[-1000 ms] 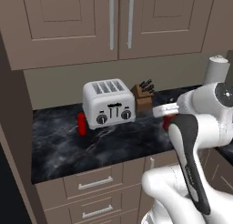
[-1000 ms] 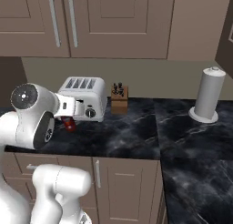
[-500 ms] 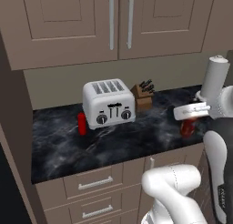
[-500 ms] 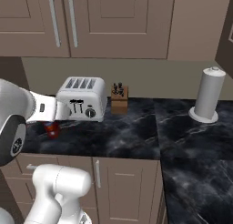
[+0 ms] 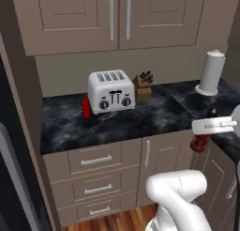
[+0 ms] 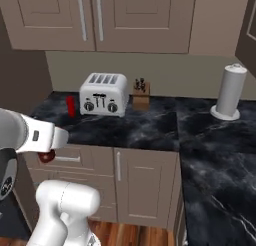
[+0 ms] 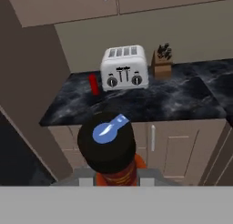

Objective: Place the condiment bottle and ketchup from the counter to the top shelf of the fridge. If the existing items in the fridge are on the top shelf, move them to other shelves.

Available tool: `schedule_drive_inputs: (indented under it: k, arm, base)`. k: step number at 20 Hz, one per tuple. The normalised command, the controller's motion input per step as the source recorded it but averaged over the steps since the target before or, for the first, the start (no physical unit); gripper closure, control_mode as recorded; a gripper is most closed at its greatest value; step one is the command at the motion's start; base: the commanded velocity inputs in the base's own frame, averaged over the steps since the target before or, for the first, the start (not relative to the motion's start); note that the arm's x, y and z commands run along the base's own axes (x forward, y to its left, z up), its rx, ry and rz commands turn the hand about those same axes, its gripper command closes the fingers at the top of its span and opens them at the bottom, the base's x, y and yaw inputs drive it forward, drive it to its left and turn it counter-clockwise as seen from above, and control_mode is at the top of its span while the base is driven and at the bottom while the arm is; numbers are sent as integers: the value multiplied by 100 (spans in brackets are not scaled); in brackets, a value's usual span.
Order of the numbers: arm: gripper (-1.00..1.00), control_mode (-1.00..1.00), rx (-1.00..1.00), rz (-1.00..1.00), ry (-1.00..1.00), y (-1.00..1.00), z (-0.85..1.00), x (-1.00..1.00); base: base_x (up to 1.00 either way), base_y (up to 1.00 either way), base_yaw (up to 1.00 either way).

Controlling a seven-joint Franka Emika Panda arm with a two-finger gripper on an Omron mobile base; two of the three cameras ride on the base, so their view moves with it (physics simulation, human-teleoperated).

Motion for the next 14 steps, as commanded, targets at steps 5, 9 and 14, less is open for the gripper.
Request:
schedule_drive_inputs:
  k: [5,9,14]
  arm:
    - [100,100,0,0,0,0,0,0]
    - [100,100,0,0,0,0,0,0]
    - [100,100,0,0,0,0,0,0]
  base:
    - [-100,66,22]
    - [-99,100,22]
    - [-78,100,19]
